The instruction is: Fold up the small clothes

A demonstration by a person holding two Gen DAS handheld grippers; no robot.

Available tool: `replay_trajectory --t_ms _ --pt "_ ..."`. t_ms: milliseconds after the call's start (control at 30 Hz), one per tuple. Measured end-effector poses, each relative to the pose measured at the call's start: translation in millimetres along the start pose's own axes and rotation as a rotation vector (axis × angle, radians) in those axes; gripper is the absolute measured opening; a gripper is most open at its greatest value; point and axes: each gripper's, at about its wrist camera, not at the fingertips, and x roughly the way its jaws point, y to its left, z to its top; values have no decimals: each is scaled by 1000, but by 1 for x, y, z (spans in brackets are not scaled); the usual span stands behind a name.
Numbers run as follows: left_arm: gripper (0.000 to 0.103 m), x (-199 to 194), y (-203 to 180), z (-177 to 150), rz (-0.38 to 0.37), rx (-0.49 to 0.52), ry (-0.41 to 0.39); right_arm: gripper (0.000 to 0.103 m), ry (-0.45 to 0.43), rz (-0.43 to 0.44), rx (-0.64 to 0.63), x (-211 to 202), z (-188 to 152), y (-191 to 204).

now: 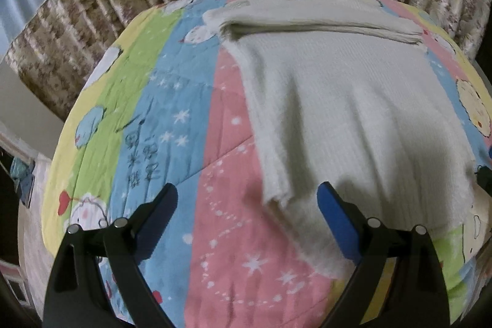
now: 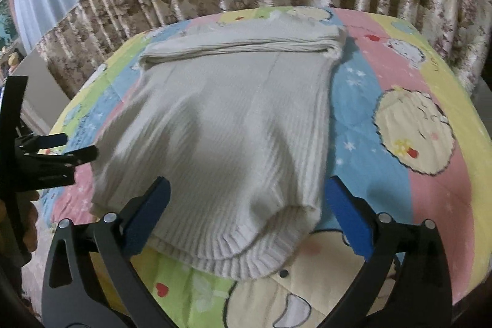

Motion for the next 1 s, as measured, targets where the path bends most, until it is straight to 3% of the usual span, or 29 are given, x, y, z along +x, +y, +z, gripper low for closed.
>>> replay_trajectory --t_ms 200,267,400,567,800,867,1000 --pt "92 16 15 -12 -52 -55 68 98 78 -3 62 5 -17 -23" --pt "93 17 12 -12 -56 -50 69 87 105 27 91 11 -18 -27" --pt "93 14 5 -11 -48 -24 59 74 167 99 149 27 -14 -26" --pt "93 11 6 -15 9 25 48 63 200 83 225 21 -14 -34" --pt "93 18 9 -17 -33 9 79 63 217 116 232 21 -15 -31" --pt "93 19 8 -17 -66 0 90 41 219 146 238 25 -12 -29" --pt "93 23 3 -18 -100 -4 113 19 219 130 155 30 -9 -19"
